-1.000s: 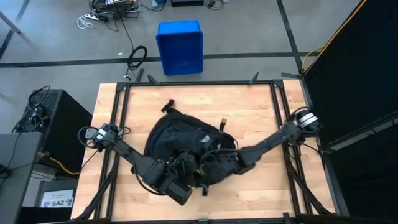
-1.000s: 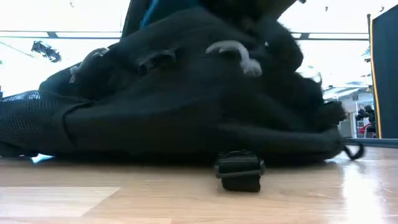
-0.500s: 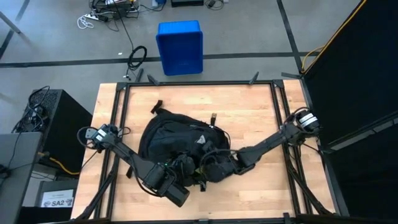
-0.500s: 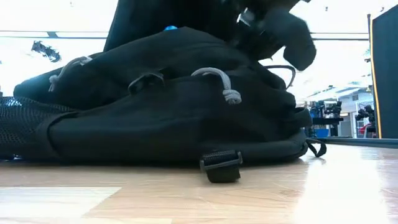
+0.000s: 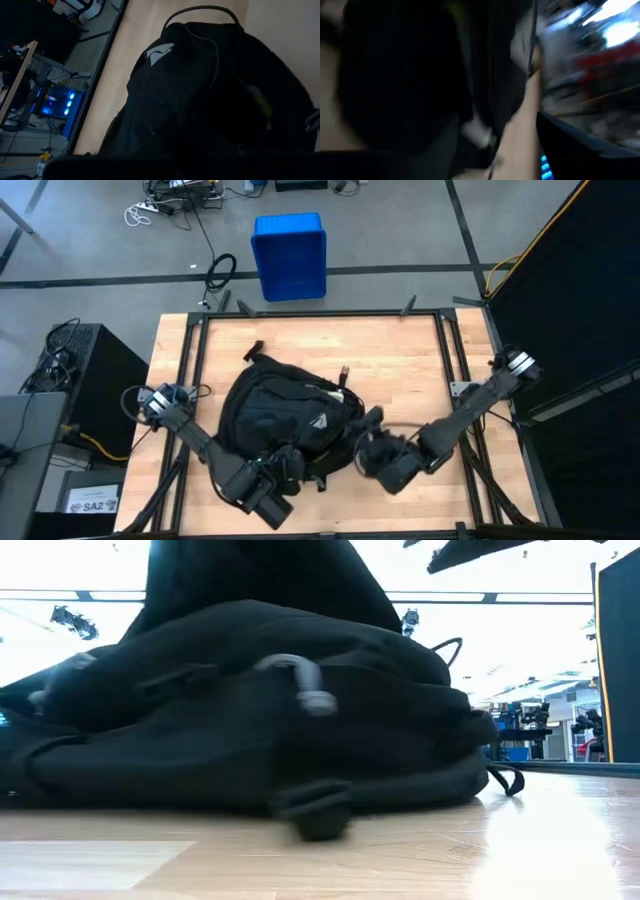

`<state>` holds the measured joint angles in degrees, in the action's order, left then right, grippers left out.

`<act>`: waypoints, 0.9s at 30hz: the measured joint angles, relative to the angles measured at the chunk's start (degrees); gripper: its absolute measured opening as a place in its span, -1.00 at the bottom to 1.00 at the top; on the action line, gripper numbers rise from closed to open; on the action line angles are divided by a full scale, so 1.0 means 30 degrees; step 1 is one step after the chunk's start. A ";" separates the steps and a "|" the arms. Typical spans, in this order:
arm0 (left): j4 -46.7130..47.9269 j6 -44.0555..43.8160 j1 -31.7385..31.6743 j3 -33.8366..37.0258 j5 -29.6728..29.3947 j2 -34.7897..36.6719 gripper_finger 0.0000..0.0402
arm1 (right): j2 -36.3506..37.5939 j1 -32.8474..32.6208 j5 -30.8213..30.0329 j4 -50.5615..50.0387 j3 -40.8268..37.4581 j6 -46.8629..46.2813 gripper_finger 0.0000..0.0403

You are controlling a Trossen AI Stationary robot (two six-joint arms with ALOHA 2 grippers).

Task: Unpack backpack
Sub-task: Close the black backpack

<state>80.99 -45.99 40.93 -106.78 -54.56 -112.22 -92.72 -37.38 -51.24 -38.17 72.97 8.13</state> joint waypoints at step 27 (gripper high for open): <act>-0.0215 -0.0343 0.0269 0.0314 0.0032 -0.0007 -1.00 | 0.0551 0.4329 1.0714 0.4002 -0.3898 0.0760 -0.09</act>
<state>80.34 -47.02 41.74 -105.84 -54.47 -112.25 -91.07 -24.39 -19.10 -26.16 61.28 10.41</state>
